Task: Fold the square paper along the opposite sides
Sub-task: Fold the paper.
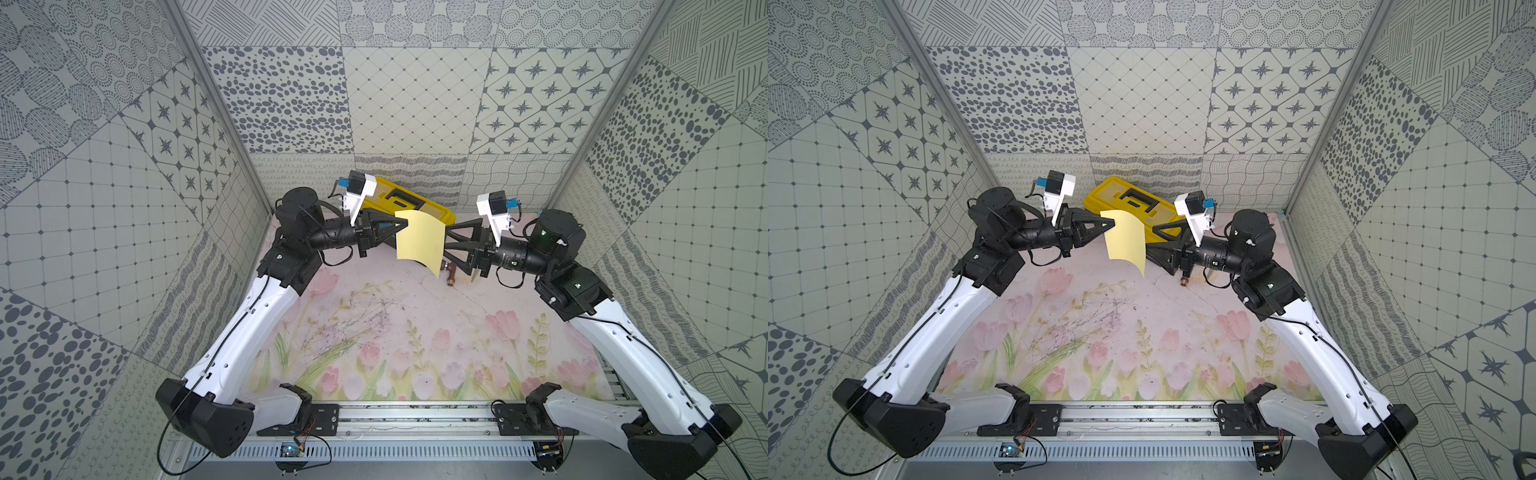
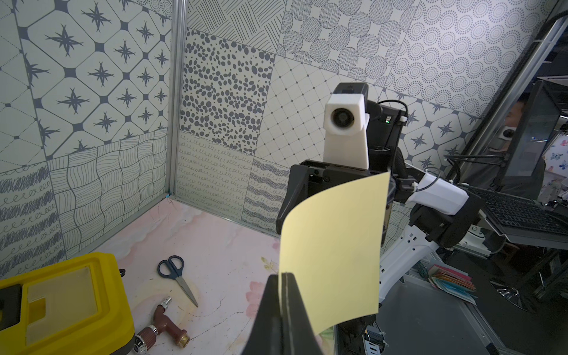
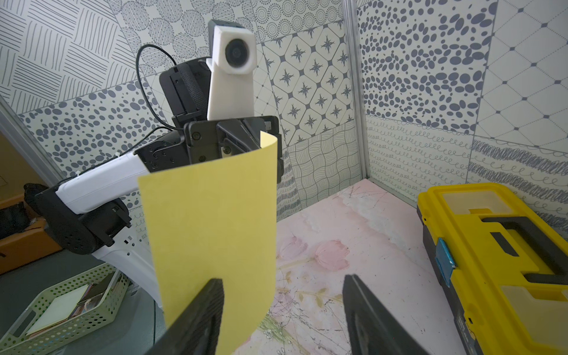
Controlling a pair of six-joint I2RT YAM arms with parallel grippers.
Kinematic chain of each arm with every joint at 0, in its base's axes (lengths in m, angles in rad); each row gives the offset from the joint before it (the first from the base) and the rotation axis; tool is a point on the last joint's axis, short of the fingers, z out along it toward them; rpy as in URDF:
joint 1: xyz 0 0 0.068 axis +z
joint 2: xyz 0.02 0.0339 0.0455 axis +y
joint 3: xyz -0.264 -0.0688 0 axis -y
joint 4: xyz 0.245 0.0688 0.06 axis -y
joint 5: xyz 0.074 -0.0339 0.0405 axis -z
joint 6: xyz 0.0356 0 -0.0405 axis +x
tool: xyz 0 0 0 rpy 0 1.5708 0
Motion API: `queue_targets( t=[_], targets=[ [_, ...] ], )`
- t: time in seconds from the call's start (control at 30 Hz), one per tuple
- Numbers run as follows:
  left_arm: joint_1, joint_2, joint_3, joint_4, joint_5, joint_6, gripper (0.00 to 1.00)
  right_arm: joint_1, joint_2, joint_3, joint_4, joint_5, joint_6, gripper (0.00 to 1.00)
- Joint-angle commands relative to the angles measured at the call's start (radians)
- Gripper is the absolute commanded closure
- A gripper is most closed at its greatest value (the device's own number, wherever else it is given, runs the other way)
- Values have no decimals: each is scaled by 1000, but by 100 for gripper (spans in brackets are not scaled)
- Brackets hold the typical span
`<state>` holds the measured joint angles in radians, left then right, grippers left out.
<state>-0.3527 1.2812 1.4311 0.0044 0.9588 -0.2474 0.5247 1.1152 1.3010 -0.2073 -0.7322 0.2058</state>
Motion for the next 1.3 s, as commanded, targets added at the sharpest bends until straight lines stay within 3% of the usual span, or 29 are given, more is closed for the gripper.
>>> queue_targets(
  t=[0.0,0.73,1.27],
  targets=[
    [-5,1,14,-11,-11,35,100,11,-13,31,19,1,-8,33],
    [-5,7,17,-27,-26,46,100,65,22,37,22,-4,-11,34],
    [-23,10,16,-28,-17,36,100,118,127,81,61,4,-26,34]
  ],
)
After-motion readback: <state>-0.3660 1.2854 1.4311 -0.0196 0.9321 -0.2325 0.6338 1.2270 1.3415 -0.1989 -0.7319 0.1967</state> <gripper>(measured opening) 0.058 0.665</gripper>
